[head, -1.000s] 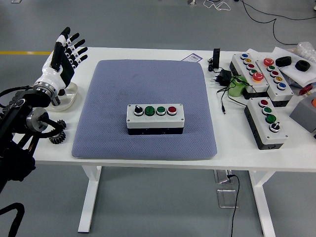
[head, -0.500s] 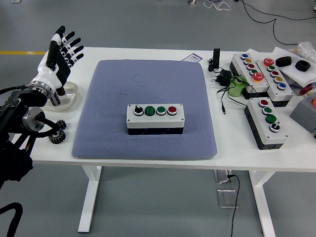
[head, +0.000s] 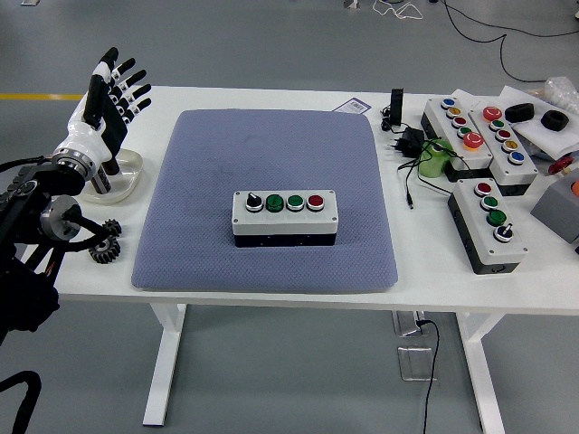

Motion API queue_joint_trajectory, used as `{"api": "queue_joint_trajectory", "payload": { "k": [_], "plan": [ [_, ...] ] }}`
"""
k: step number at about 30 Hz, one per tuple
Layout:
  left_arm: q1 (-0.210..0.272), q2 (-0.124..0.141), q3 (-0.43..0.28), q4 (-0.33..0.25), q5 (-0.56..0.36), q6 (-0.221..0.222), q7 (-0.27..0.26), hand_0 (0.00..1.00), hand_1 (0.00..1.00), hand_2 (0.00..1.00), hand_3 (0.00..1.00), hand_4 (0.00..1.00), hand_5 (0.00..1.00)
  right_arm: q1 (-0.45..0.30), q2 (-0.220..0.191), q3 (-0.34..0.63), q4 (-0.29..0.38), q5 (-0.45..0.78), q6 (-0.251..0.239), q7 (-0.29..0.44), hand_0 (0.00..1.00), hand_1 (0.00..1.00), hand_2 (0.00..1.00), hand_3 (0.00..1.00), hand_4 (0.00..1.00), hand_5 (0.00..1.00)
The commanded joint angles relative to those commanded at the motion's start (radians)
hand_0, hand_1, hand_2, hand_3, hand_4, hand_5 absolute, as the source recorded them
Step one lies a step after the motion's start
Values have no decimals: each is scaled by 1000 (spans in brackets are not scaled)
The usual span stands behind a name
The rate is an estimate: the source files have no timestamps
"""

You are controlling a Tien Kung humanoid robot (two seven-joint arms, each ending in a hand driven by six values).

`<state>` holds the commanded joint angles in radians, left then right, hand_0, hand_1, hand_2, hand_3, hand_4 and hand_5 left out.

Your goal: Pick up the button,place it on the desk,press the button,press the button

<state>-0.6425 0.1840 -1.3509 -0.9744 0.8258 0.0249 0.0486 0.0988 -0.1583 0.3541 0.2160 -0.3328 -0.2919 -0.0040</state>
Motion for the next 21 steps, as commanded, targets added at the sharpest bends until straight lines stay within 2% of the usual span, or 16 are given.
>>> {"api": "queue_joint_trajectory", "payload": {
  "k": [21],
  "plan": [
    [1, -1, 1, 1, 8, 0, 1, 919, 925, 952, 948, 676, 998, -1, 0, -5, 0, 4, -1, -2, 630, 547, 578, 635, 223, 261]
  ]
}}
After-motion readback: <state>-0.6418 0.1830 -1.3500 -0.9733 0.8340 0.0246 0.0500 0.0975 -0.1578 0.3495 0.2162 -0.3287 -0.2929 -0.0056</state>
